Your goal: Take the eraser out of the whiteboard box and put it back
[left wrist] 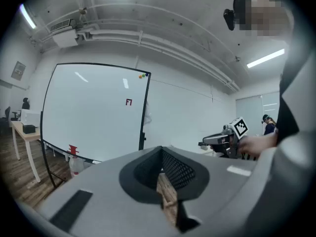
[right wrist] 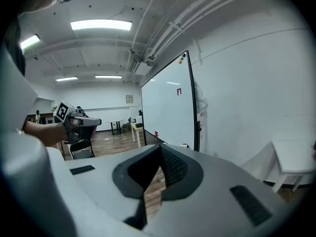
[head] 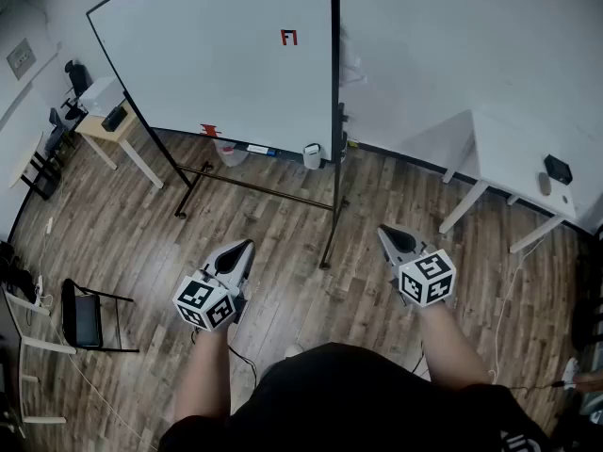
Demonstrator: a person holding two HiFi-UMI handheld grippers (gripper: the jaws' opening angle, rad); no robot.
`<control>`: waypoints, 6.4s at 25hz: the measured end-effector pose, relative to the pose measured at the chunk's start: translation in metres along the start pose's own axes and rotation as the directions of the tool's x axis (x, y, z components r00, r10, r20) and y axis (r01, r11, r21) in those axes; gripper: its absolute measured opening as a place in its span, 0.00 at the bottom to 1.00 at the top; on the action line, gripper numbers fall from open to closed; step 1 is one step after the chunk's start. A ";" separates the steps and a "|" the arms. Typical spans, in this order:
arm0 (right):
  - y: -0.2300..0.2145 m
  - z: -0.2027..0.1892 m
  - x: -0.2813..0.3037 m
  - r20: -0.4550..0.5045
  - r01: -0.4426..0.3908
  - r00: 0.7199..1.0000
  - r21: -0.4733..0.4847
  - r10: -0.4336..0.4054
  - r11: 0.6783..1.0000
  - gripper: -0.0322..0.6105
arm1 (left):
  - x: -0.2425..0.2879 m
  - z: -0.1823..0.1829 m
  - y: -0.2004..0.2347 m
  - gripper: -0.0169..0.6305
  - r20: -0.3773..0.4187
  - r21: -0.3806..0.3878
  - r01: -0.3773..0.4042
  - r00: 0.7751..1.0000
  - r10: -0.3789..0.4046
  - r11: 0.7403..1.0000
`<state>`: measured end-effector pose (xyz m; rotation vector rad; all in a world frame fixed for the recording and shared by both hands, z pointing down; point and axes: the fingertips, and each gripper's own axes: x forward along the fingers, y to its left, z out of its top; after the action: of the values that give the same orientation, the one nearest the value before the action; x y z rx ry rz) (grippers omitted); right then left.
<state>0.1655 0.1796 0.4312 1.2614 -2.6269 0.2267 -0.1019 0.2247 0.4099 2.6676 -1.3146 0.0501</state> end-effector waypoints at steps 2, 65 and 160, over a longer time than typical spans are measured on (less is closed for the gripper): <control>0.001 -0.001 -0.001 0.000 -0.005 1.000 0.002 0.005 1.000 0.04 | -0.001 0.000 0.000 0.04 0.001 0.000 -0.002 1.000 0.002 1.000; -0.071 0.023 0.231 -0.109 0.092 0.990 0.060 -0.085 0.994 0.04 | 0.187 0.008 0.219 0.04 -0.077 0.005 0.144 0.987 -0.143 0.990; -0.216 -0.042 0.345 -0.268 0.125 0.960 0.168 -0.077 0.978 0.05 | 0.475 -0.143 0.249 0.25 -0.510 0.021 0.392 0.796 -0.327 0.920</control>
<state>0.1304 -0.2034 0.5708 1.3182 -2.3544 0.5877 -0.0021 -0.2731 0.6330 2.6873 -0.6477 0.7438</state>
